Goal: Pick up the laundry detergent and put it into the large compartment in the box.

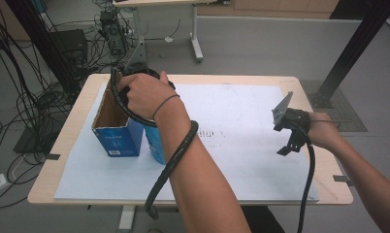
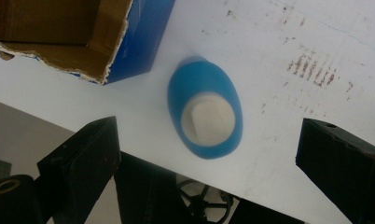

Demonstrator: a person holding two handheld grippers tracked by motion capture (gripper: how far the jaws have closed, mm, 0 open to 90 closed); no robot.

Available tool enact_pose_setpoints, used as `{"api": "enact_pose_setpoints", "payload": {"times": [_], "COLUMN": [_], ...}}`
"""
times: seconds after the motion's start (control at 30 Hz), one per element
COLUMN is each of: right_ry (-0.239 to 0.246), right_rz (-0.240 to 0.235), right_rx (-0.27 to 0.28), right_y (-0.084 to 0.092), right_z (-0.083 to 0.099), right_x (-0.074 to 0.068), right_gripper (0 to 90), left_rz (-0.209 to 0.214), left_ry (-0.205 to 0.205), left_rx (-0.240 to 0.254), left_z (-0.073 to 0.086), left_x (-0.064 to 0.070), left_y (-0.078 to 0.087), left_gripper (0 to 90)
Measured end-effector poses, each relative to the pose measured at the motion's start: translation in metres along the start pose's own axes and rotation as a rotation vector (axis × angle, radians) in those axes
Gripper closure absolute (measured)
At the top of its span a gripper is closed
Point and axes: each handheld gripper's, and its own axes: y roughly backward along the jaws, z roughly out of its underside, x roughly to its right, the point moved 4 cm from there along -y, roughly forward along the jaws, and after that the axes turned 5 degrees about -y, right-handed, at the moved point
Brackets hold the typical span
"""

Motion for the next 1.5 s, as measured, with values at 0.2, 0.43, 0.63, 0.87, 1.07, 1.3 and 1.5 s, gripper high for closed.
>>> {"api": "enact_pose_setpoints", "payload": {"times": [0.2, 0.43, 0.63, 0.87, 1.07, 1.3, 1.5], "right_ry": [0.004, 0.006, 0.001, 0.002, 0.0, -0.004, -0.002], "right_rz": [0.0, 0.0, -0.002, -0.009, -0.011, -0.014, -0.018], "right_rx": [0.013, 0.011, 0.015, 0.012, 0.016, 0.016, 0.017], "right_y": [0.002, 0.002, 0.001, -0.002, -0.003, -0.005, -0.006], "right_z": [0.001, 0.001, 0.003, 0.005, 0.008, 0.01, 0.011], "right_x": [-0.003, -0.003, -0.002, 0.0, 0.001, 0.002, 0.003], "right_gripper": [4.2, 4.2, 4.2, 4.2, 4.2, 4.2, 4.2], "left_rz": [0.016, 0.023, 0.027, 0.025, 0.027, 0.024, 0.02], "left_ry": [0.012, 0.048, 0.07, 0.072, 0.073, 0.079, 0.08], "left_rx": [-0.001, -0.008, -0.015, -0.016, -0.026, -0.034, -0.025], "left_z": [-0.001, -0.001, -0.002, -0.002, -0.003, -0.005, -0.005], "left_x": [0.005, 0.0, 0.0, 0.003, 0.002, 0.001, 0.001], "left_y": [-0.009, -0.021, -0.031, -0.04, -0.049, -0.056, -0.058], "left_gripper": [6.8, 7.1, 8.2, 8.5, 8.5, 8.6, 9.1]}}
